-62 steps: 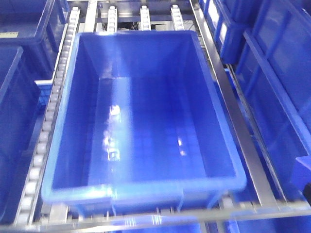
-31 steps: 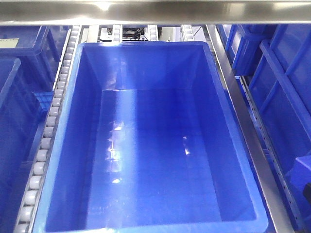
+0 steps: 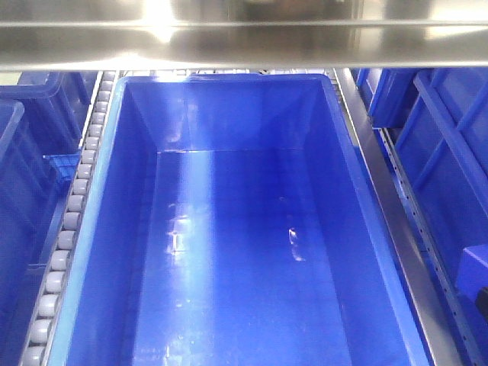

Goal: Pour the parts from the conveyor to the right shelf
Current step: 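Turn and stop facing an empty blue bin on the shelf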

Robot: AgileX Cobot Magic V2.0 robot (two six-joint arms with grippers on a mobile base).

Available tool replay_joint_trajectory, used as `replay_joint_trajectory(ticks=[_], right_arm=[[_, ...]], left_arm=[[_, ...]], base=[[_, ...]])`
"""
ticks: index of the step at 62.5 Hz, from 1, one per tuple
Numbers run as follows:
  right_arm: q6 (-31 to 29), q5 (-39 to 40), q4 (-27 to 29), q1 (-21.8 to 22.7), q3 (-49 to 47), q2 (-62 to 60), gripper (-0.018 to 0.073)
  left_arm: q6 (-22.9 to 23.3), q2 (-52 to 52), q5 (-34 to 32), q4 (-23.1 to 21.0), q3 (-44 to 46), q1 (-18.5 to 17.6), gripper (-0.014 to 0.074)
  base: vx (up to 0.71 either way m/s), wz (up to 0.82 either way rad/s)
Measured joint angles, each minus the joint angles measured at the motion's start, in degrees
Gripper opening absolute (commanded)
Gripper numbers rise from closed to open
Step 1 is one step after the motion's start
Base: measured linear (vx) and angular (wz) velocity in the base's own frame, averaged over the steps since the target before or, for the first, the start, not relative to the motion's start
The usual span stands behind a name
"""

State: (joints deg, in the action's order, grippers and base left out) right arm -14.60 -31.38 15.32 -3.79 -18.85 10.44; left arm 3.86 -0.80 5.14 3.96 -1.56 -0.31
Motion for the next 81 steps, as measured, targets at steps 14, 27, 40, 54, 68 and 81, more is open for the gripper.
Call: replay_joint_trajectory(ticks=[14,27,40,54,68,81], right_arm=[[0.00,0.00,0.00,0.00,0.00,0.00,-0.0006],[0.00,0.00,0.00,0.00,0.00,0.00,-0.0006],[0.00,0.00,0.05,0.00,0.00,0.00,-0.0006],[0.00,0.00,0.05,0.00,0.00,0.00,-0.0006],[0.00,0.00,0.05,0.00,0.00,0.00,-0.0006],[0.00,0.05,0.05,0.00,0.00,0.00,-0.0004]], left_arm=[[0.00,0.00,0.00,0.00,0.00,0.00,-0.0006],[0.00,0.00,0.00,0.00,0.00,0.00,-0.0006],[0.00,0.00,0.00,0.00,0.00,0.00,-0.0006],[0.00,0.00,0.00,0.00,0.00,0.00,-0.0006],[0.00,0.00,0.00,0.00,0.00,0.00,-0.0006],[0.00,0.00,0.00,0.00,0.00,0.00,-0.0006]], base=[[0.04,0.02],[0.00,0.00],[0.00,0.00],[0.00,0.00],[0.00,0.00],[0.00,0.00]])
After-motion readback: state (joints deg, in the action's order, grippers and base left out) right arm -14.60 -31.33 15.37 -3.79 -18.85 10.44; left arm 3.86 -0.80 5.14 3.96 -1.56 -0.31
